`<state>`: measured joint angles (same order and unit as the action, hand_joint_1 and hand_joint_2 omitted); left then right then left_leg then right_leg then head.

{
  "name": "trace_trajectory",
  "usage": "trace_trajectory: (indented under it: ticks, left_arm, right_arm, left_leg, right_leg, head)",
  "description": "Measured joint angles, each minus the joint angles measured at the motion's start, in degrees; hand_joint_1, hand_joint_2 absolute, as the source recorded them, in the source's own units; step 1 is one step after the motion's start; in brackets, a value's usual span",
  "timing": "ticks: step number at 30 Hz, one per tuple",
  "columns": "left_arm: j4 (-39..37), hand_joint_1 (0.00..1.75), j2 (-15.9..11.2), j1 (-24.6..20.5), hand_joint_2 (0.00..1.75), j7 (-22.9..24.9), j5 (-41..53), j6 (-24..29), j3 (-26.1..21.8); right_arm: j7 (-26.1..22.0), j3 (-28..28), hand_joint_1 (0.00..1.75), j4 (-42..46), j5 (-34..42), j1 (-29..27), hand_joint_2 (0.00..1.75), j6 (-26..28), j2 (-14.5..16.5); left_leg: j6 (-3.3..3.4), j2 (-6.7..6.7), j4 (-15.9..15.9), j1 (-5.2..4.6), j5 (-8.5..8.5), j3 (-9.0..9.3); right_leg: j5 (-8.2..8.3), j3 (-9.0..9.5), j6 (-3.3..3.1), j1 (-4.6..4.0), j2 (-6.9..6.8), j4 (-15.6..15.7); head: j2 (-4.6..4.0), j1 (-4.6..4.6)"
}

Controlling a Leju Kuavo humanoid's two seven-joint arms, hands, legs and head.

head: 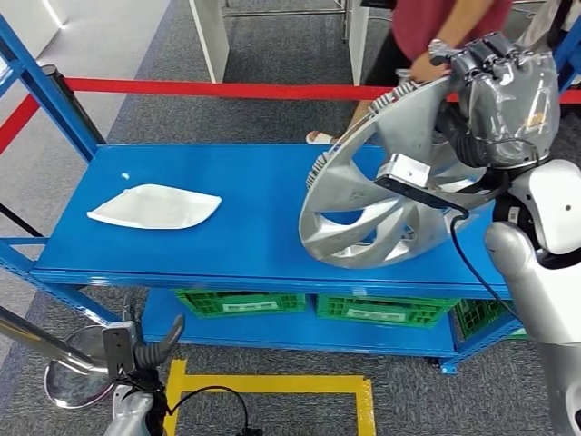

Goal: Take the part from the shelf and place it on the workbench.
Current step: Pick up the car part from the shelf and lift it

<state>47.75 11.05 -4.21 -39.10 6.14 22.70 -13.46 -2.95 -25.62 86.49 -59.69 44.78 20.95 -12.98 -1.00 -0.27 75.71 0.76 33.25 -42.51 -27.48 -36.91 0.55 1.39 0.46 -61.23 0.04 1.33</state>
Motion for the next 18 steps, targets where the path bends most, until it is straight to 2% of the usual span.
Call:
trace_trajectory:
  ticks: [1, 2, 4, 5, 6, 8, 10, 11, 13, 14, 15, 16, 17, 18]
  left_arm:
    - [0.2, 0.0, 0.1, 0.0, 1.75, 0.0, 0.0, 0.1, 0.0]
    - [0.4, 0.0, 0.2, 0.0, 1.75, 0.0, 0.0, 0.1, 0.0]
    - [0.7, 0.0, 0.2, 0.0, 1.75, 0.0, 0.0, 0.5, 0.0]
    - [0.9, 0.0, 0.2, 0.1, 1.75, 0.0, -0.1, 0.8, 0.0]
    - [1.0, 0.0, 0.3, 0.1, 1.75, 0.0, -0.2, 1.2, 0.0]
    - [1.3, 0.0, 0.4, 0.0, 1.75, 0.0, -0.3, 2.3, 0.0]
    - [1.5, 0.0, 0.6, -0.2, 1.75, 0.0, -0.5, 3.4, -0.1]
    - [1.6, 0.0, 0.7, -0.3, 1.75, 0.0, -0.6, 3.9, -0.2]
    - [1.6, 0.0, 1.1, -0.3, 1.75, 0.0, -0.7, 4.6, -0.2]
    - [1.6, 0.0, 1.2, -0.2, 1.75, 0.0, -0.8, 4.9, -0.2]
    - [1.6, 0.0, 1.3, -0.2, 1.75, 0.0, -1.0, 5.2, -0.3]
    - [1.6, 0.0, 1.3, -0.2, 1.75, 0.0, -1.3, 5.6, -0.3]
    - [1.6, 0.0, 1.4, -0.3, 1.75, 0.0, -1.6, 5.9, -0.4]
    - [1.6, 0.0, 1.4, -0.4, 1.75, 0.0, -1.9, 6.3, -0.6]
  right_arm:
    - [0.0, 0.0, 1.75, -0.1, 0.0, 0.0, 1.75, 0.0, 0.0]
    - [0.0, -0.1, 1.75, -0.1, 0.0, 0.0, 1.75, 0.0, 0.1]
    - [0.0, -0.1, 1.75, -0.3, 0.0, 0.0, 1.75, -0.1, 0.1]
    - [0.0, -0.1, 1.75, -0.4, 0.0, 0.0, 1.75, -0.2, 0.1]
    - [0.0, -0.2, 1.75, -0.5, 0.1, -0.1, 1.75, -0.3, 0.1]
    - [0.1, -0.3, 1.75, -0.7, 0.1, 0.1, 1.75, -0.5, 0.2]
    - [0.1, -0.4, 1.75, -0.8, 0.2, 0.4, 1.75, -0.7, 0.2]
    - [0.1, -0.5, 1.75, -0.9, 0.2, 0.6, 1.75, -0.8, 0.2]
    - [0.1, -0.9, 1.75, -1.4, 0.3, 0.8, 1.75, -1.1, 0.3]
    - [0.1, -1.1, 1.75, -1.7, 0.3, 0.8, 1.75, -1.3, 0.3]
    - [0.1, -1.3, 1.75, -1.9, 0.4, 0.8, 1.75, -1.5, 0.3]
    - [0.1, -1.5, 1.75, -2.2, 0.4, 0.9, 1.75, -1.7, 0.3]
    - [0.1, -1.7, 1.75, -2.4, 0.4, 1.1, 1.75, -1.8, 0.3]
    - [0.1, -1.8, 1.75, -2.5, 0.4, 1.4, 1.75, -1.9, 0.3]
  left_leg:
    - [0.56, -0.01, -1.7, -0.24, -1.98, 0.16]
    - [1.35, -0.03, -5.0, -0.64, -4.64, 1.12]
    - [3.12, -0.04, -11.4, -1.55, -8.31, 3.32]
    - [3.7, -0.04, -13.2, -1.94, -9.07, 3.99]
    - [3.99, -0.02, -13.9, -2.18, -9.1, 4.26]
    - [4.0, 0.03, -15.5, -2.13, -9.21, 4.99]
    - [3.95, 0.14, -18.0, -1.66, -9.44, 6.21]
    - [3.92, 0.17, -18.9, -1.42, -9.56, 6.72]
    - [3.98, 0.13, -19.1, -1.39, -9.71, 6.86]
    - [3.96, 0.11, -19.0, -1.36, -9.68, 6.86]
    - [3.9, 0.08, -18.8, -1.29, -9.63, 6.86]
    - [3.75, 0.04, -18.5, -1.18, -9.52, 6.85]
    - [3.47, 0.0, -18.0, -1.03, -9.28, 6.81]
    - [3.12, -0.05, -17.5, -0.89, -8.97, 6.7]
  right_leg:
    - [-0.09, 0.16, -0.13, -0.17, 0.06, 0.0]
    - [-0.17, 0.32, -0.22, -0.3, 0.12, 0.1]
    - [-0.22, 0.53, -0.2, -0.33, 0.2, 0.3]
    - [-0.18, 0.56, -0.06, -0.24, 0.2, 0.5]
    - [-0.1, 0.57, 0.14, -0.12, 0.17, 0.7]
    - [0.0, 0.5, 0.68, -0.1, 0.04, 1.1]
    - [-1.05, -0.24, 1.01, -0.33, -0.02, 0.2]
    - [-2.31, -1.29, 1.05, -0.42, 0.02, -1.8]
    - [-5.09, -4.24, 1.14, -0.49, 0.15, -8.2]
    - [-5.72, -5.54, 1.3, -0.48, 0.15, -10.9]
    - [-5.38, -6.14, 1.58, -0.41, 0.12, -11.9]
    - [-3.98, -5.76, 1.94, -0.3, 0.05, -10.9]
    - [-1.81, -4.36, 2.36, -0.11, -0.07, -7.8]
    - [-0.3, -2.81, 2.73, 0.0, -0.15, -4.6]
  head:
    - [0.0, -0.01]
    - [0.0, -0.01]
    - [0.0, -0.05]
    - [0.0, 0.03]
    - [0.0, 0.13]
    - [0.0, 0.34]
    - [0.0, 0.21]
    - [0.0, 0.12]
    - [0.0, -0.02]
    - [0.0, -0.03]
    - [0.0, -0.02]
    - [0.0, -0.03]
    - [0.0, -0.03]
    - [0.0, -0.04]
